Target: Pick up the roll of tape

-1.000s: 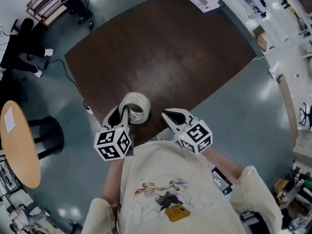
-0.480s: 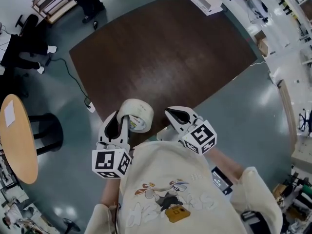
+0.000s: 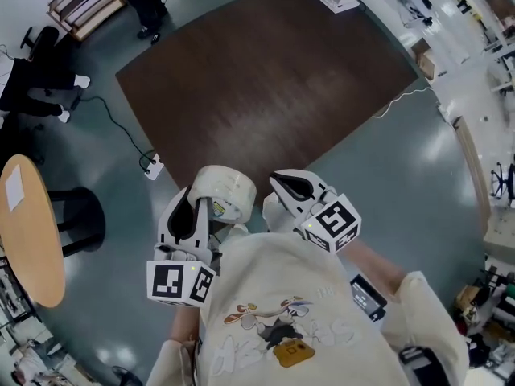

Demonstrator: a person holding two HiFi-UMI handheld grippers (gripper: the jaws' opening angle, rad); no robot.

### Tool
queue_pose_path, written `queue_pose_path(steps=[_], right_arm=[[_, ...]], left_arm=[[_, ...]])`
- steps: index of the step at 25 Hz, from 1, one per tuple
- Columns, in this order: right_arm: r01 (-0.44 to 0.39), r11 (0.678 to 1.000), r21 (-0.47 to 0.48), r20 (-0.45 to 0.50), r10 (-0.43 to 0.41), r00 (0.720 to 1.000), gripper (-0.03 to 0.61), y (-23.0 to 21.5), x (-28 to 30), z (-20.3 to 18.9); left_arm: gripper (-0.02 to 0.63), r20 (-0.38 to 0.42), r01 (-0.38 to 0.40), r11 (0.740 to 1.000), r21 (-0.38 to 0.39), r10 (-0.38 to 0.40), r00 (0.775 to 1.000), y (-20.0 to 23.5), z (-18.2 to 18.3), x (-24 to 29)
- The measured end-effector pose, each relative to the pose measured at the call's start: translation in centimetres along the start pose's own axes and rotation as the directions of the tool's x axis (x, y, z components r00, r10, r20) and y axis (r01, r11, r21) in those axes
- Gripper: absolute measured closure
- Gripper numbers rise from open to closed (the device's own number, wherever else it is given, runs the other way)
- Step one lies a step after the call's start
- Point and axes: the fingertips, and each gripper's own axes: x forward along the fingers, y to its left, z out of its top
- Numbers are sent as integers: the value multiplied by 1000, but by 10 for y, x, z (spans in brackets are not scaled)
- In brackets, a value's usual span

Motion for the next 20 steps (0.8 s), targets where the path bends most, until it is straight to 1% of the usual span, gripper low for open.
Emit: queue_pose_path(steps=[4,7,10,13,16,20], right_arm=[[36,999,6,18,-36,999,572,46,-11,-3],[64,998,-4,29,-64,998,572,87,-15,-4],[91,996,-8,39,-90,995,572,118,-24,-7],[82,997,6,40,-83,996,572,130,-51,-9],[73,997,1,47,-73,996,572,136,-71,-7],[54,999,-5,61,-54,997,572,153,-75,-10]], left_arm=[[525,31,27,1000,-6,-27,999,4,-1,-52],[525,47,50,999,-17,-49,998,16,-4,-95],[525,51,78,997,-29,-77,996,19,-11,-128],[525,35,80,996,-45,-78,996,-3,-20,-147],[525,39,87,995,-56,-85,996,-23,-21,-157],[525,59,81,995,-56,-78,995,-28,-22,-176]])
